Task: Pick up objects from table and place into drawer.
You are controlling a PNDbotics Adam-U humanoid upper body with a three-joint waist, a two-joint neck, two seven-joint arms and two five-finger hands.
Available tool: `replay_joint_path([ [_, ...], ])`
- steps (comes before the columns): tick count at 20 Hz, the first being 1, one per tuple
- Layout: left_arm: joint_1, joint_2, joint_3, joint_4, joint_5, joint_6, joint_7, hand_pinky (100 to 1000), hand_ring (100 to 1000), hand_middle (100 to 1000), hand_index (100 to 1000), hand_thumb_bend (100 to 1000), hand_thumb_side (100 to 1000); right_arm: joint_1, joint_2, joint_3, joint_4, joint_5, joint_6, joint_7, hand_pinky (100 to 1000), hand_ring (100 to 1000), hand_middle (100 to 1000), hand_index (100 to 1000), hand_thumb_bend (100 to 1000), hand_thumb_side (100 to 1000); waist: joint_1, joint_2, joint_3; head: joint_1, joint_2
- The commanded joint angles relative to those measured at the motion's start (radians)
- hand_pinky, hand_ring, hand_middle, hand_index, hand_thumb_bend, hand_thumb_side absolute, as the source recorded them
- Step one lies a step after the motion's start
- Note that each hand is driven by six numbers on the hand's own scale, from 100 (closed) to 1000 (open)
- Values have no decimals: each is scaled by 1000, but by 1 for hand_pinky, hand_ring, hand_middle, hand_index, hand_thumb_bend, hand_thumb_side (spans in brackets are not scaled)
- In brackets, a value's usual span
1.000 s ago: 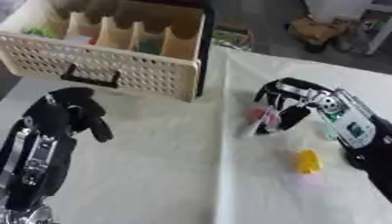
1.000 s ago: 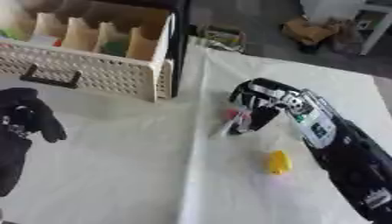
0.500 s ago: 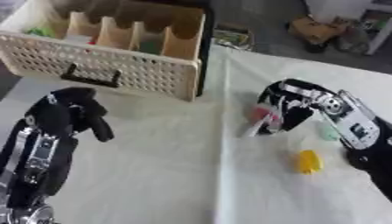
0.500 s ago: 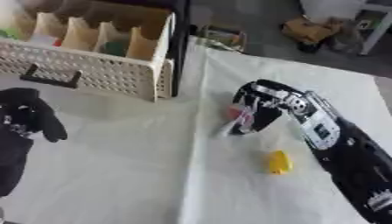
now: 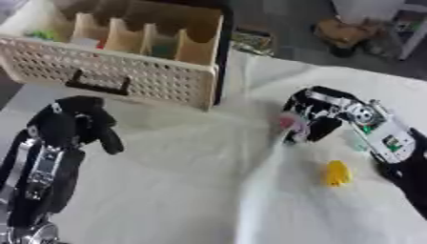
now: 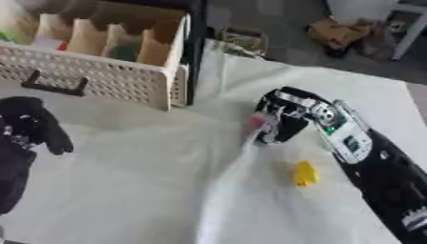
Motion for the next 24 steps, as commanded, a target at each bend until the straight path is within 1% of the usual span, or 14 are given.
replay_joint_path([
  [1, -8, -4, 2, -14, 5, 1, 2, 428, 389, 526, 732, 100, 640, -11, -40, -10, -21, -21, 9, -1, 347, 525, 303, 628, 284, 100, 9, -18, -2, 4, -2],
  [2, -8, -5, 2, -14, 5, 2, 2, 427, 389, 524, 731, 100, 640, -10, -41, -10, -24, -26, 12, -1, 344, 524, 301, 627, 250, 100, 9, -18, -3, 4, -2],
  [9, -7, -3, 3, -14, 5, 2, 4, 428, 389, 525, 730, 100, 642, -12, -53, -11, -56, -69, 42, -4, 332, 517, 285, 612, 219, 100, 10, -21, -9, 9, -4],
  [14, -6, 0, 4, -14, 5, 0, 4, 428, 390, 526, 729, 100, 647, -14, -74, -9, -101, -98, 61, -2, 319, 508, 258, 594, 161, 100, 12, -25, -19, 14, -6],
  [17, -6, 2, 5, -14, 7, -1, 5, 428, 390, 526, 728, 100, 648, -18, -87, -8, -134, -114, 67, -5, 311, 502, 242, 588, 133, 100, 13, -27, -25, 17, -11],
  [21, -6, 5, 5, -14, 11, -4, 5, 428, 390, 526, 728, 100, 653, -27, -103, -12, -188, -135, 81, -16, 297, 492, 211, 576, 134, 100, 16, -30, -31, 18, -14],
  [24, -5, 7, 6, -14, 14, -6, 5, 428, 392, 526, 728, 100, 654, -35, -114, -15, -239, -153, 96, -28, 281, 481, 184, 562, 113, 100, 17, -32, -36, 18, -22],
])
